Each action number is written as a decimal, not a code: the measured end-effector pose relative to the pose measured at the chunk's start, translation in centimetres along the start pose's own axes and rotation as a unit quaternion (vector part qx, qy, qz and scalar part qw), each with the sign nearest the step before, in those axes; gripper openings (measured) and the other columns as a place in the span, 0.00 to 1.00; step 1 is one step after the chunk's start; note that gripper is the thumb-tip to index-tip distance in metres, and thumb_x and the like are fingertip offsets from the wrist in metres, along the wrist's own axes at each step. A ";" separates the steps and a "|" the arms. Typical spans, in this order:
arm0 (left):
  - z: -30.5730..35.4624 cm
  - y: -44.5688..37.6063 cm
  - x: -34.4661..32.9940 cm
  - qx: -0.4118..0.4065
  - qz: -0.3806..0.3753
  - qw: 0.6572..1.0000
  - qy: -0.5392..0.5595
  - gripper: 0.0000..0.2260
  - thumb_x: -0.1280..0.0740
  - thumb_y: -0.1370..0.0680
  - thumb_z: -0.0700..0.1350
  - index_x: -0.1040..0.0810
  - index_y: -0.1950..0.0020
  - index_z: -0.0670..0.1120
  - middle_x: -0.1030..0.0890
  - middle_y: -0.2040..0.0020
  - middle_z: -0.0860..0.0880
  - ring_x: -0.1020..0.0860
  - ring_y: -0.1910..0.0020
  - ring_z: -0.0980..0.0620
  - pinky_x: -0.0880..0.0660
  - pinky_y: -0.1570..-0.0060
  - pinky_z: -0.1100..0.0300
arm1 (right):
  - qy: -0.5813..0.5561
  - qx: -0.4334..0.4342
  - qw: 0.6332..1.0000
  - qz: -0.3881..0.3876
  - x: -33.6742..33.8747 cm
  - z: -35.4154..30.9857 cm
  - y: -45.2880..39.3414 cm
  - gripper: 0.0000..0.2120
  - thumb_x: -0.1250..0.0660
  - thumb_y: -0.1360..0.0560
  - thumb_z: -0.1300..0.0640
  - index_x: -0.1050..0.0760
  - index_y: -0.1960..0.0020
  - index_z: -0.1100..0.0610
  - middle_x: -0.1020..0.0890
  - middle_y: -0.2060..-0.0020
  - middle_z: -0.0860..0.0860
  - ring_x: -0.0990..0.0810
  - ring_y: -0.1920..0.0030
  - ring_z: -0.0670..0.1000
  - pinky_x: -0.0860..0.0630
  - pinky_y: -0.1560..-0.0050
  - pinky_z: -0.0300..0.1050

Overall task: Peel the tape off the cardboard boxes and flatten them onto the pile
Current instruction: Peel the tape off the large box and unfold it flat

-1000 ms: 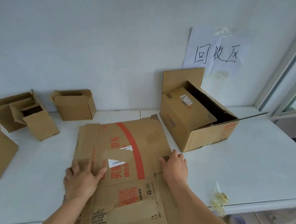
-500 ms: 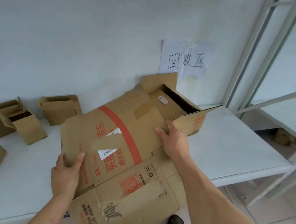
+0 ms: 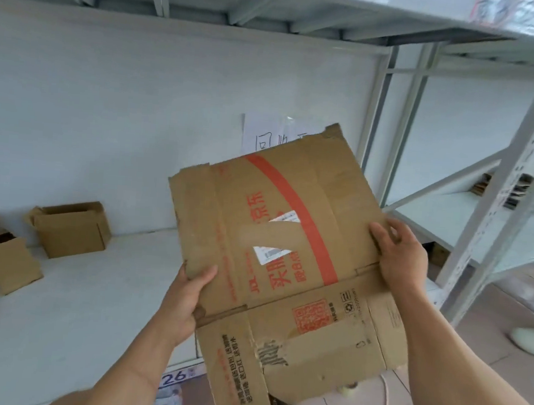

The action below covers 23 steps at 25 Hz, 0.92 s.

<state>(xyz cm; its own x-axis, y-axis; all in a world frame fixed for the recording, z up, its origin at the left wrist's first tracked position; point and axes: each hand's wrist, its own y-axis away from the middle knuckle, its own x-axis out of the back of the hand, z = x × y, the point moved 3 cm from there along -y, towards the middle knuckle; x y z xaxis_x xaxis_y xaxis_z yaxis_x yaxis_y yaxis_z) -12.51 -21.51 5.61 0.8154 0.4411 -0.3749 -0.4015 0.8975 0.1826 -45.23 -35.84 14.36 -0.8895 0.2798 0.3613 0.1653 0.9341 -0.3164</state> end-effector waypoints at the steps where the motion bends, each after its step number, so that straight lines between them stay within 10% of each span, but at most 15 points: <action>1: 0.2 -0.5 -1.2 -0.024 -0.003 1.000 -0.018 0.21 0.27 0.27 0.45 0.26 0.35 0.52 0.16 0.43 0.47 0.19 0.42 0.44 0.24 0.42 0.42 | 0.013 -0.026 0.999 0.015 0.6 1.6 -0.3 0.24 0.37 0.23 0.37 0.27 0.33 0.49 0.19 0.41 0.51 0.22 0.44 0.51 0.29 0.49 0.46; 7: 1.5 -1.9 -10.0 -0.091 -0.093 0.990 -0.044 0.20 0.29 0.25 0.42 0.27 0.35 0.48 0.17 0.42 0.47 0.19 0.42 0.49 0.24 0.42 0.49 | 0.059 -0.141 0.986 0.058 0.3 7.1 -2.4 0.30 0.46 0.23 0.32 0.27 0.55 0.59 0.21 0.64 0.54 0.24 0.63 0.54 0.31 0.61 0.50; 15: 1.3 -8.9 -21.5 -0.046 -0.171 0.978 -0.110 0.16 0.31 0.22 0.45 0.28 0.36 0.48 0.17 0.43 0.50 0.19 0.43 0.53 0.23 0.43 0.55 | 0.154 -0.188 0.956 0.162 6.6 12.2 -10.2 0.30 0.46 0.23 0.30 0.27 0.51 0.58 0.21 0.57 0.57 0.24 0.53 0.61 0.30 0.55 0.54; 20: -4.1 -16.4 -22.9 -0.023 -0.090 0.949 -0.301 0.18 0.36 0.21 0.52 0.33 0.34 0.48 0.25 0.36 0.56 0.26 0.40 0.54 0.31 0.37 0.55 | 0.218 -0.228 0.940 0.129 5.2 17.2 -13.1 0.27 0.48 0.22 0.32 0.28 0.56 0.56 0.22 0.62 0.56 0.24 0.57 0.60 0.26 0.56 0.54; 23: -5.0 -19.1 -20.7 -0.061 -0.021 0.925 -0.373 0.08 0.38 0.19 0.53 0.32 0.43 0.52 0.21 0.49 0.57 0.23 0.55 0.56 0.24 0.55 0.56 | 0.201 -0.214 0.950 0.106 1.9 18.6 -15.0 0.26 0.46 0.21 0.33 0.28 0.56 0.56 0.23 0.63 0.54 0.25 0.59 0.58 0.30 0.58 0.51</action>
<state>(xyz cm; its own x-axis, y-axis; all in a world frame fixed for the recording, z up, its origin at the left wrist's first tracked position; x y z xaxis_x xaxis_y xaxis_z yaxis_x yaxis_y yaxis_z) -23.78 -47.79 5.34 0.8741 0.3243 0.3616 -0.3693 0.9273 0.0611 -57.34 -53.48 3.48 -0.5957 0.4540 0.6626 0.5579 0.8273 -0.0653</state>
